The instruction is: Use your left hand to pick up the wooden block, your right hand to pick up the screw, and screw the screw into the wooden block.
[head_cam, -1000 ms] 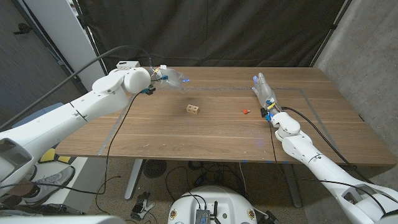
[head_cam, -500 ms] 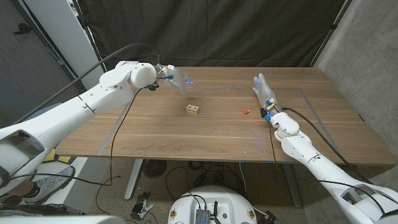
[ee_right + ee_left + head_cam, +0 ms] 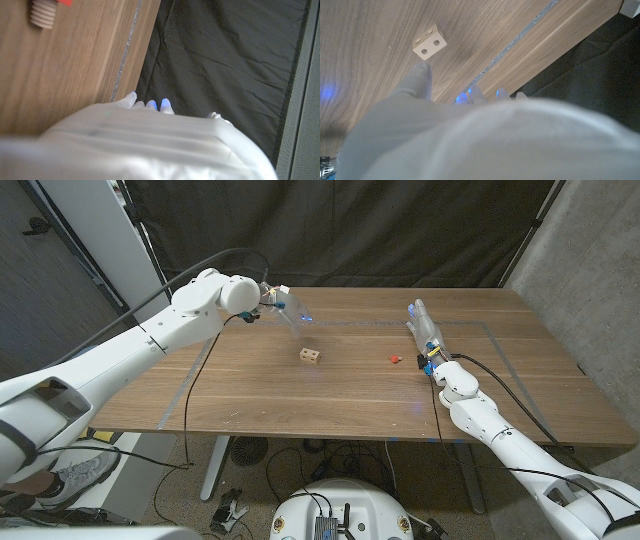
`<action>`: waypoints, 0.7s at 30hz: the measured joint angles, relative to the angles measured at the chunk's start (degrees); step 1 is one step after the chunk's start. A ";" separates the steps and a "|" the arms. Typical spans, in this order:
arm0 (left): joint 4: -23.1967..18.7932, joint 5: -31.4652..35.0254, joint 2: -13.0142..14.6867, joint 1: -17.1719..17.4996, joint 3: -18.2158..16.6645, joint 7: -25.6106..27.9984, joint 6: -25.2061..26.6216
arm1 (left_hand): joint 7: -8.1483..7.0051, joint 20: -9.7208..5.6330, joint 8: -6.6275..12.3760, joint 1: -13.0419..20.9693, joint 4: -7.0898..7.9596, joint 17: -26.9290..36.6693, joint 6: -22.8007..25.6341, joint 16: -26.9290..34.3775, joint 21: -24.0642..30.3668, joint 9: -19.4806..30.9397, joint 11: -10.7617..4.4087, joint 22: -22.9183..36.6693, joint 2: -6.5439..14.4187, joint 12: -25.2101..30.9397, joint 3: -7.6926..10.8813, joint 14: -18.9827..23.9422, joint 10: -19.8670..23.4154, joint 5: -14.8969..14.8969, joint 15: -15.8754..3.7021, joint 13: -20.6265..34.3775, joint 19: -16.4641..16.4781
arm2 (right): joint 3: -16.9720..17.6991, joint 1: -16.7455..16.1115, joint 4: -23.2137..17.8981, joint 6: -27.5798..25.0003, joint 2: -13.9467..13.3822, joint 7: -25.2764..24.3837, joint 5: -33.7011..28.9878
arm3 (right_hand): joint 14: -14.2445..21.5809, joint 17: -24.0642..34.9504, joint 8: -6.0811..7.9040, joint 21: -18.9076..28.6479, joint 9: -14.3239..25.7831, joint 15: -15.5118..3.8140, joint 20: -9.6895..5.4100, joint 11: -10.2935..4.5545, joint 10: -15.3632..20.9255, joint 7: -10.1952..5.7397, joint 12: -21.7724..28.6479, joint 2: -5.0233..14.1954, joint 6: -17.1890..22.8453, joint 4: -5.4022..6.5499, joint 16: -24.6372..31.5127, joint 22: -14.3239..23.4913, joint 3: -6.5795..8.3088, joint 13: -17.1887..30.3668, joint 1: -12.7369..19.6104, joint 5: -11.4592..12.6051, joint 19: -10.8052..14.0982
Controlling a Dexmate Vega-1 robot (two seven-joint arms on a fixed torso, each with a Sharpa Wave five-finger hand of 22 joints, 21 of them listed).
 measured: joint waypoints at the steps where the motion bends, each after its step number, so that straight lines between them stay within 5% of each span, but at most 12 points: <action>1: 0.15 0.34 -0.17 -0.09 0.11 -0.29 -0.12 | -0.05 0.00 -0.21 0.00 -0.08 0.00 -0.19 0.00 0.00 0.00 0.01 0.00 0.00 -0.27 -0.08 -0.09 -0.17 0.00 0.09 0.01 0.00 | 0.00 0.00 0.00 0.03 0.00 -0.08 -0.03 | 0.00 0.00 0.00 0.00 0.00 0.00 0.00 0.00 0.00 0.00 0.00 0.00 0.00 0.00 0.00 0.00 0.00 0.00 0.00 0.00 0.00; 16: 0.91 4.51 -2.14 1.10 1.11 -0.60 -0.11 | 0.90 0.00 -0.43 0.69 0.46 0.00 -1.29 -0.22 0.00 0.00 0.22 0.00 -0.08 -0.69 -1.32 -0.77 -1.81 0.00 0.85 0.00 0.00 | -0.04 -0.32 0.38 0.64 0.42 -1.17 -0.45 | 0.00 -0.18 0.00 0.00 0.00 -0.01 -0.31 0.54 -0.10 0.00 0.00 -1.16 0.00 -0.72 0.00 0.00 -0.24 -0.01 0.52 0.23 -0.31; 21: 0.26 6.06 -2.52 2.64 1.11 0.57 1.08 | 0.67 0.00 -0.43 1.13 0.69 -0.01 -1.53 0.40 0.00 -0.01 0.23 0.30 0.37 -0.69 -1.55 1.03 -1.80 0.00 2.62 0.00 0.00 | -0.02 -0.53 0.27 0.66 0.42 -1.43 -0.54 | 0.00 -0.29 0.00 0.00 0.00 -0.01 -0.31 0.54 -0.10 -0.01 0.00 -1.37 0.00 -1.15 0.00 0.00 -0.21 -0.01 0.74 0.23 -0.31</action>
